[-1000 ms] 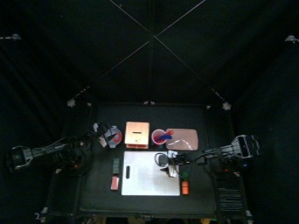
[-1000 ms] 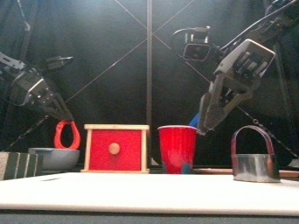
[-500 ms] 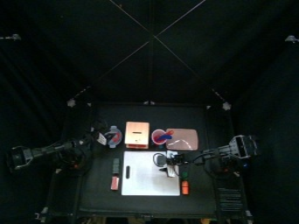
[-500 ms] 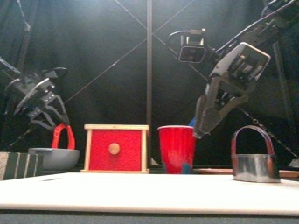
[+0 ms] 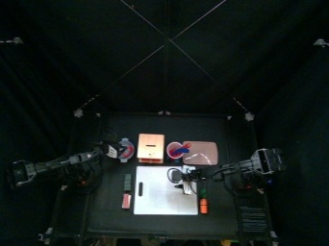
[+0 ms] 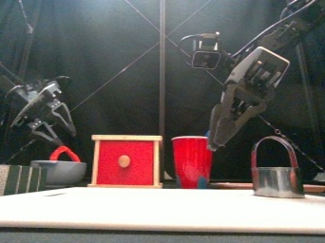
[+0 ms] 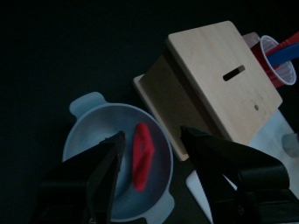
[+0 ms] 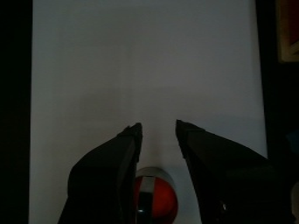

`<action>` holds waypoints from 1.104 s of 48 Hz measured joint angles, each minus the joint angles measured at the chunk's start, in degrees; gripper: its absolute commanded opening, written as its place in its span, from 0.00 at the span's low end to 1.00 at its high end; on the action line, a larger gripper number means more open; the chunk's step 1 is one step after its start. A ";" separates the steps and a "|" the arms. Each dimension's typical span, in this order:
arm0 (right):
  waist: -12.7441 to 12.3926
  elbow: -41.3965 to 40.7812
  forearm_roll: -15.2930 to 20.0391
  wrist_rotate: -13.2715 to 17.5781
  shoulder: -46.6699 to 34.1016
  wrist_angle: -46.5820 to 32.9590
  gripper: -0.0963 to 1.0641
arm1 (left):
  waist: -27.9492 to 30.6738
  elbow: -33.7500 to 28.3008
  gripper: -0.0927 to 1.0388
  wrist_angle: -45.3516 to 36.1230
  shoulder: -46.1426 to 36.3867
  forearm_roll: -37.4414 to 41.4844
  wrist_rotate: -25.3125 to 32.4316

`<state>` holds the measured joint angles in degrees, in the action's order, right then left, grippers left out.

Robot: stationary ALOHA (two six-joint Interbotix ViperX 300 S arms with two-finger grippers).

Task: Get the cutter from the drawer then cut the dough then place the extra dough in the bowl
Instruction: Place the extra dough in the bowl

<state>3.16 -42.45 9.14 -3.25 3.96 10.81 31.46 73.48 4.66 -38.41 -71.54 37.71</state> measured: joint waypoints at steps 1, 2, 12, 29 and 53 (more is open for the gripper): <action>-0.09 0.09 0.00 0.00 0.00 0.00 0.74 | 0.00 0.00 0.87 0.00 -0.09 -0.18 -0.26; -0.09 0.18 -0.09 0.00 0.00 -0.09 0.74 | 0.00 0.00 0.87 0.00 -0.09 -0.53 -0.62; -0.35 0.70 -0.79 0.00 0.00 -0.09 0.74 | 0.00 0.00 0.87 0.00 -0.18 0.53 -1.58; -3.60 1.93 -5.27 -0.09 0.97 -8.44 0.74 | -9.32 -1.67 0.87 4.57 -0.70 26.98 -1.58; -6.33 -0.09 -6.24 -0.09 1.76 -28.13 0.74 | -24.43 0.79 0.87 24.17 -0.53 44.30 -2.29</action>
<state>-3.16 -42.54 2.90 -3.34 5.71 -17.31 7.03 74.27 28.83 -38.94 -27.25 35.42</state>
